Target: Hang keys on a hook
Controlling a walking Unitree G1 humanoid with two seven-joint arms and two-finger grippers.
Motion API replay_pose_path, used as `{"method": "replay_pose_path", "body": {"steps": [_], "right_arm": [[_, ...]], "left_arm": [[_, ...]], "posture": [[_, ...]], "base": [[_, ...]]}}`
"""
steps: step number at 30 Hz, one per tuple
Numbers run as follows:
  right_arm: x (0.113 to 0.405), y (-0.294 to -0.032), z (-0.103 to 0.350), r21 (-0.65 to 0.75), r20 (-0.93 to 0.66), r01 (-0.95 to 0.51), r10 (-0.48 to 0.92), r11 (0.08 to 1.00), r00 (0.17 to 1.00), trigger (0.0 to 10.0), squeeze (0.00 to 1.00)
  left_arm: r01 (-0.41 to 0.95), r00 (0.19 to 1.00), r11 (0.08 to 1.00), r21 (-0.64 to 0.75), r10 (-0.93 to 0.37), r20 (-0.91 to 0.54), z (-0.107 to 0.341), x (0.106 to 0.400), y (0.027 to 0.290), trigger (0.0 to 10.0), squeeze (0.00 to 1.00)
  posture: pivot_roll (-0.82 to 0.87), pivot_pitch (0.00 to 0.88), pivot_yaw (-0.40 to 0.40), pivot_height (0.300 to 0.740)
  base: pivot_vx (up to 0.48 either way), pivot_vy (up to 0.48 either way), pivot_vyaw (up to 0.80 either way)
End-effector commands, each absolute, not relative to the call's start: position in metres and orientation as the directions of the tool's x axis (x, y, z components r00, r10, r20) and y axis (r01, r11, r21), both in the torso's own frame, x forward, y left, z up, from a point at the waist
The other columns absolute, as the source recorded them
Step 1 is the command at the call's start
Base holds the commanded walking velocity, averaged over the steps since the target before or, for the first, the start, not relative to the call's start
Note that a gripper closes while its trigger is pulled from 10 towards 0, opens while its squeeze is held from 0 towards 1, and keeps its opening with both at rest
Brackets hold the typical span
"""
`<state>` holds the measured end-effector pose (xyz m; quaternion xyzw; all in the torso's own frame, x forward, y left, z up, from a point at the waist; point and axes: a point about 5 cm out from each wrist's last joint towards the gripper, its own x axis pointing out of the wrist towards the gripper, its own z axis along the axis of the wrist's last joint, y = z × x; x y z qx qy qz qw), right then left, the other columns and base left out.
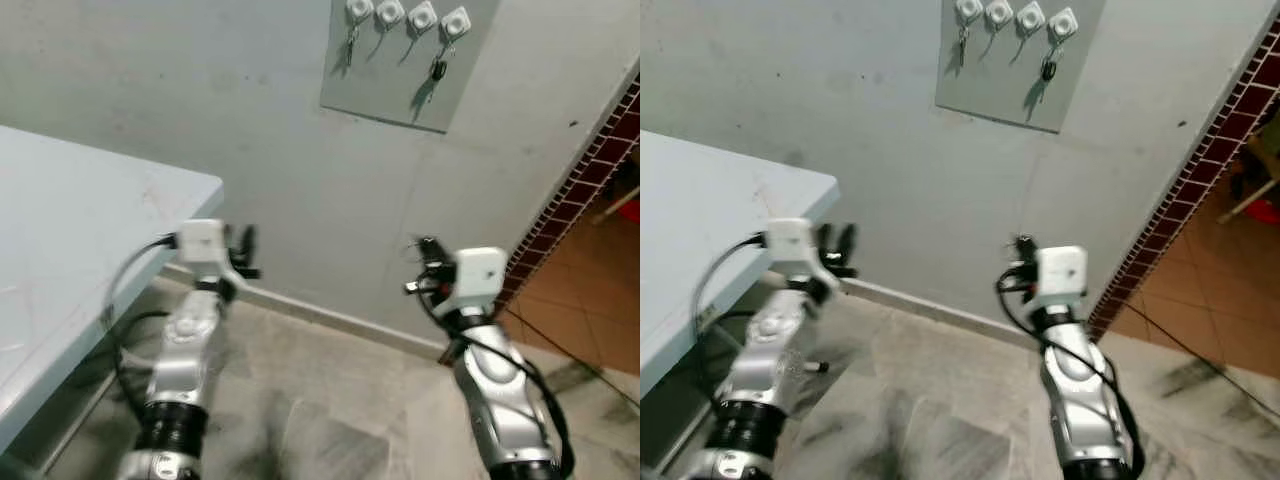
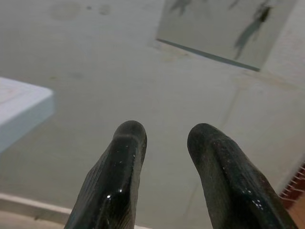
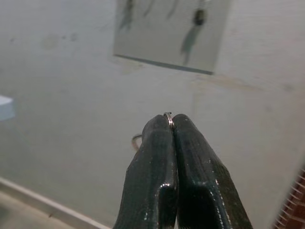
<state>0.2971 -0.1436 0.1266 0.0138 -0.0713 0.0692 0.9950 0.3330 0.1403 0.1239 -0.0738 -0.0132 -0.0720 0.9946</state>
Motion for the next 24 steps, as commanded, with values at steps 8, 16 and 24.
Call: {"method": "replay_pose_path", "body": {"steps": [8,16,24], "right_arm": [[0.3004,-0.1446,0.1290,0.031,0.148,-0.105,0.099,0.994,0.984,10.0,0.00],[0.2981,-0.1466,0.1299,0.036,0.161,-0.098,0.091,0.995,0.983,10.0,0.00],[0.2983,-0.1475,0.1313,0.035,0.168,-0.097,0.090,0.995,0.982,10.0,0.00]], "left_arm": [[0.171,0.985,0.978,-0.123,-0.166,0.046,0.1265,0.3304,0.1343,10.0,0.00],[0.186,0.982,0.970,-0.155,-0.180,0.051,0.1287,0.3301,0.1370,10.0,0.00],[0.183,0.983,0.969,-0.165,-0.176,0.058,0.1324,0.3324,0.1405,10.0,0.00]], "posture": [[0.11,0.000,-0.051,0.740],[0.11,0.000,-0.048,0.740],[0.10,0.000,-0.044,0.740]], "base": [[0.000,0.000,-0.28],[0.000,0.000,0.00],[0.175,0.000,0.00]]}}
